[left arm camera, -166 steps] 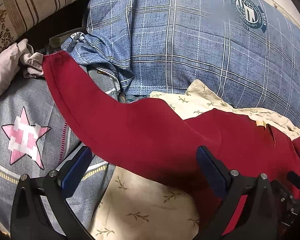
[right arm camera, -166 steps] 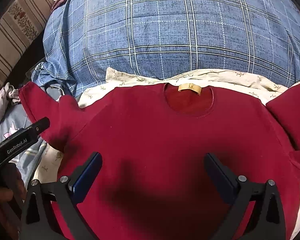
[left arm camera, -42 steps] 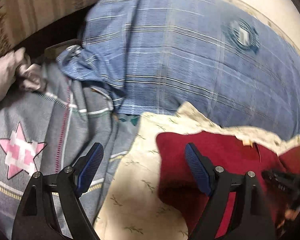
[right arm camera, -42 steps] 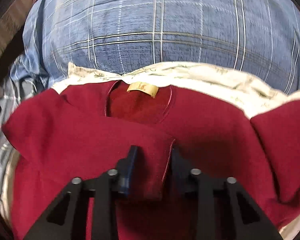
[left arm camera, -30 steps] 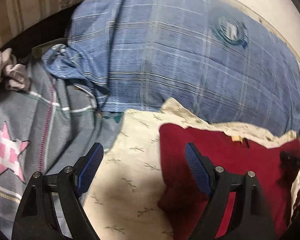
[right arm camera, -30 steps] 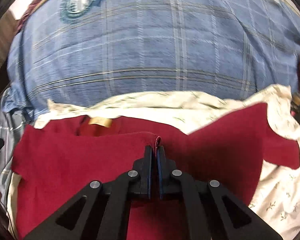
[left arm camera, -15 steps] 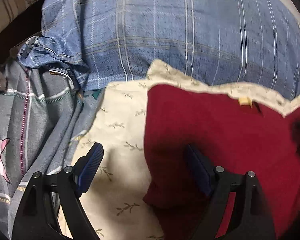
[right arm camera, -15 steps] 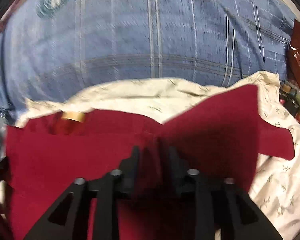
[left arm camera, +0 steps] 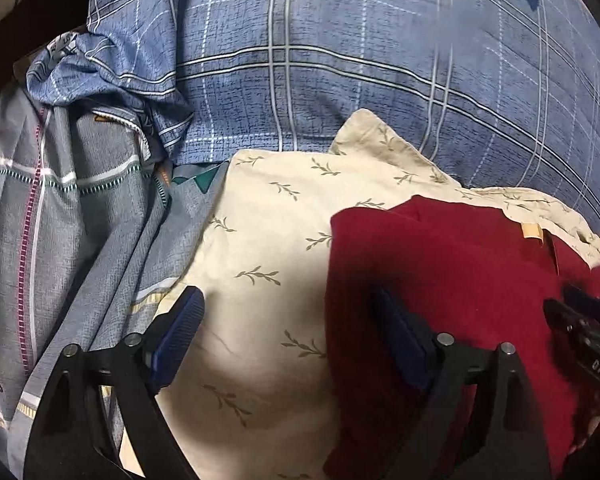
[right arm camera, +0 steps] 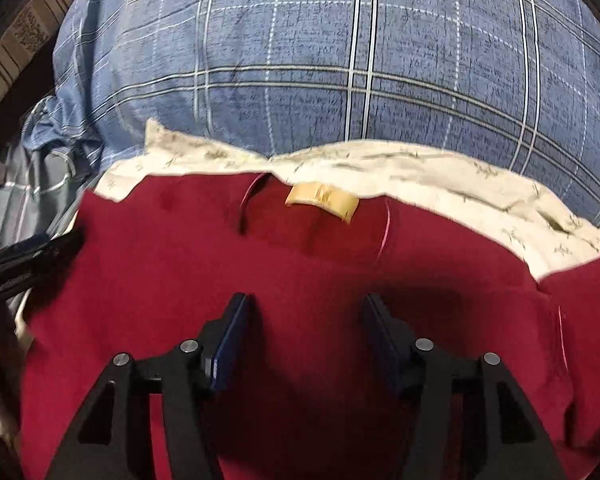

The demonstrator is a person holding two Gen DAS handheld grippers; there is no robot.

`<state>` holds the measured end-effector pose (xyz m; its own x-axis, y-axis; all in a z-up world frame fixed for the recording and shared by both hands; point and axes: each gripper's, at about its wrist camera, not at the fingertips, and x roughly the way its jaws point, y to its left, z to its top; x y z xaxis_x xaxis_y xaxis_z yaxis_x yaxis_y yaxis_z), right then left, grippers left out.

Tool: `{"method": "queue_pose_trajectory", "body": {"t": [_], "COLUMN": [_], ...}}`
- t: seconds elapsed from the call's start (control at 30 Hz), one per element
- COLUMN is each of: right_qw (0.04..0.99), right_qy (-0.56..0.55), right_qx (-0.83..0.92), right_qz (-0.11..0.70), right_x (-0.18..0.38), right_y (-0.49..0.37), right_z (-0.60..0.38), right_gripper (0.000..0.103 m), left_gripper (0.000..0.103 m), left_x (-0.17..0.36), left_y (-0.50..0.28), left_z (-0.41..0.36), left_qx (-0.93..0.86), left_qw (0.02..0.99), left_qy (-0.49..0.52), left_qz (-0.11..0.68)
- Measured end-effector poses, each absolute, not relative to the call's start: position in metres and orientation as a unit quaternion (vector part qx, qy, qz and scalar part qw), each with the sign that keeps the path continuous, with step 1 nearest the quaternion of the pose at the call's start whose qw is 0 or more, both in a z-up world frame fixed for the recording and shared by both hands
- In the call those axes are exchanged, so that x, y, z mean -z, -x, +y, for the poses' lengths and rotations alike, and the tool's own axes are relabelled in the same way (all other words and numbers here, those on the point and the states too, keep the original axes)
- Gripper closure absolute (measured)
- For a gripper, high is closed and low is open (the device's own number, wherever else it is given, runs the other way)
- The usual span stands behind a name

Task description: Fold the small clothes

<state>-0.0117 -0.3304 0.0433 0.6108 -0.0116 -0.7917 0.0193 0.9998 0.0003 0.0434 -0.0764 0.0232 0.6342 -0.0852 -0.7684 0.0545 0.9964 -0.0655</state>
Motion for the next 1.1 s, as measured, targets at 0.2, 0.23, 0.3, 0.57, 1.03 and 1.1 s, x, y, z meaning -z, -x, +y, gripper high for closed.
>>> {"method": "queue_pose_trajectory", "body": {"t": [0.2,0.23,0.3,0.57,1.03,1.1], "right_qw": [0.896,0.897,0.899,0.888,0.897,0.896], "right_qy": [-0.016,-0.017,-0.015,0.036,-0.017,-0.01], "right_qx": [0.0,-0.003,-0.01,-0.017,-0.109,-0.12], "right_qz": [0.444,0.442,0.437,0.459,0.429,0.427], "right_x": [-0.06,-0.064,-0.07,-0.052,-0.077,-0.077], "right_y": [0.032,0.034,0.046,0.069,0.018,0.003], "right_z": [-0.327,-0.327,-0.321,-0.3,-0.246,-0.232], "right_gripper": [0.041,0.041,0.041,0.041,0.041,0.041], "left_gripper": [0.014,0.014,0.014,0.014,0.014,0.014], "left_x": [-0.029,-0.03,-0.03,-0.032,-0.047,-0.045], "left_y": [-0.039,-0.038,-0.038,-0.036,-0.008,0.003], "left_z": [-0.081,-0.081,-0.082,-0.083,-0.072,-0.068], "left_qx": [0.033,0.033,0.031,0.029,0.039,0.047], "left_qw": [0.905,0.905,0.906,0.906,0.903,0.904], "left_qy": [0.005,0.003,0.002,-0.003,0.008,0.017], "left_qz": [0.424,0.423,0.423,0.422,0.427,0.425]}}
